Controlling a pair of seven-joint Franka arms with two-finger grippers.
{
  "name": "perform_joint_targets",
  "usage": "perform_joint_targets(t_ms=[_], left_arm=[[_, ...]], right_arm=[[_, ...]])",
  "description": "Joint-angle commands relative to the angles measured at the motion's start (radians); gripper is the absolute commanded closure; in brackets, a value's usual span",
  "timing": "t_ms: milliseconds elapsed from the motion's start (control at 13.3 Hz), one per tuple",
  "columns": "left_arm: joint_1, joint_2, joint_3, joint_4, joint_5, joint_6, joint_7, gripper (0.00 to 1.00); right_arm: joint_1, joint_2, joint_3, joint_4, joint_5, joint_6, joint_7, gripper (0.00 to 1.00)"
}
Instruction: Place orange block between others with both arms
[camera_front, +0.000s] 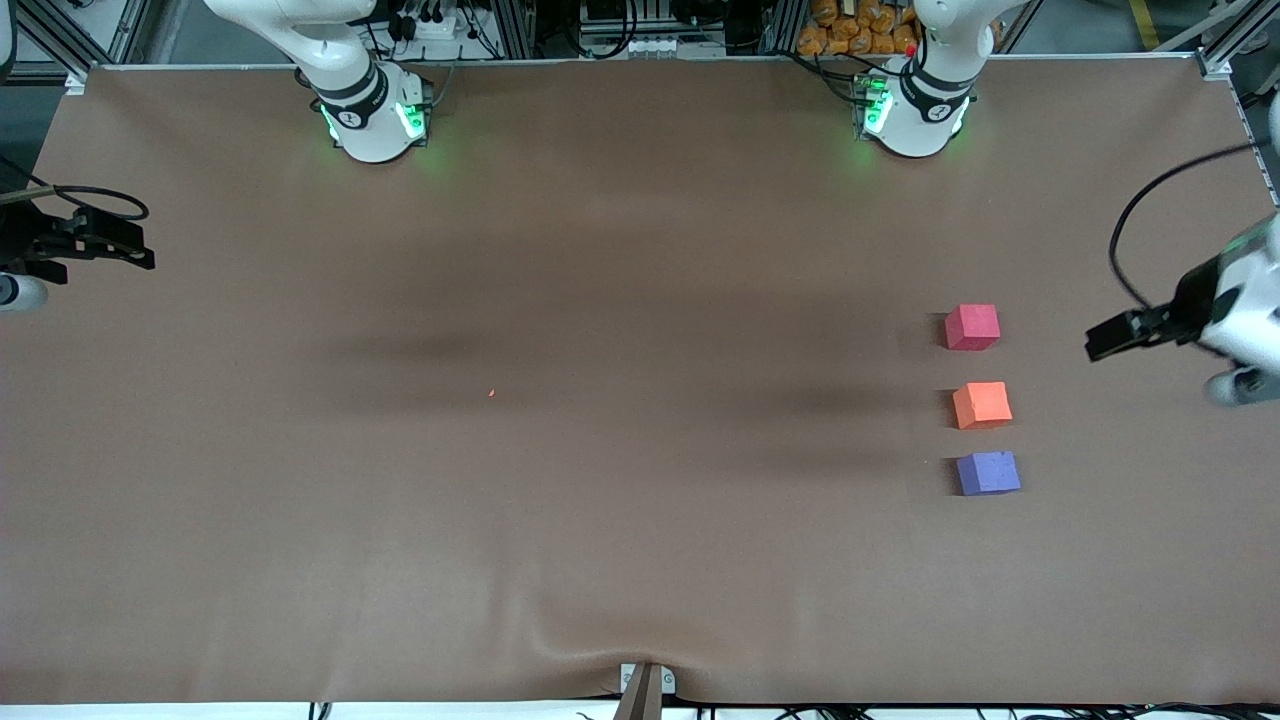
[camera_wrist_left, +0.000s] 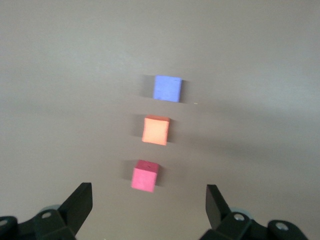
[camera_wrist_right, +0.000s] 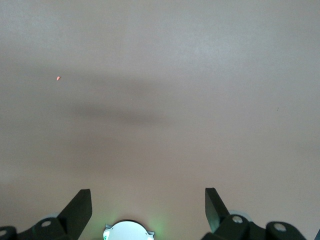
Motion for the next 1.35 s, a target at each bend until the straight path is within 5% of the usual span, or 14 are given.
perform_joint_targets(t_ms=[0,300,525,600,1275], left_arm=[[0.009,-0.087,-0.004,0.006,-0.043,-0.044,0.003,0.00],[-0.035,-0.160,0.059,-0.026,-0.106,-0.093,0.003,0.00],[-0.361,-0.267,0.444,-0.173,-0.201,-0.074,0.004,0.00],[-0.439,-0.309,0.517,-0.236,-0.201,-0.052,0.003,0.00],[-0.511,-0.325,0.593,-0.215,-0.189,-0.092,0.058,0.00]], right_arm=[[-0.004,0.001,-0.001,0.013,-0.011,-0.019,0.000,0.00],[-0.006,0.001,-0.001,0.015,-0.016,-0.030,-0.045,0.00],[-0.006,-0.001,-0.003,0.019,-0.010,-0.033,-0.061,0.00],[-0.006,-0.001,-0.003,0.027,-0.010,-0.039,-0.059,0.00],[-0.004,-0.008,-0.007,0.079,-0.014,-0.108,-0.050,0.00]])
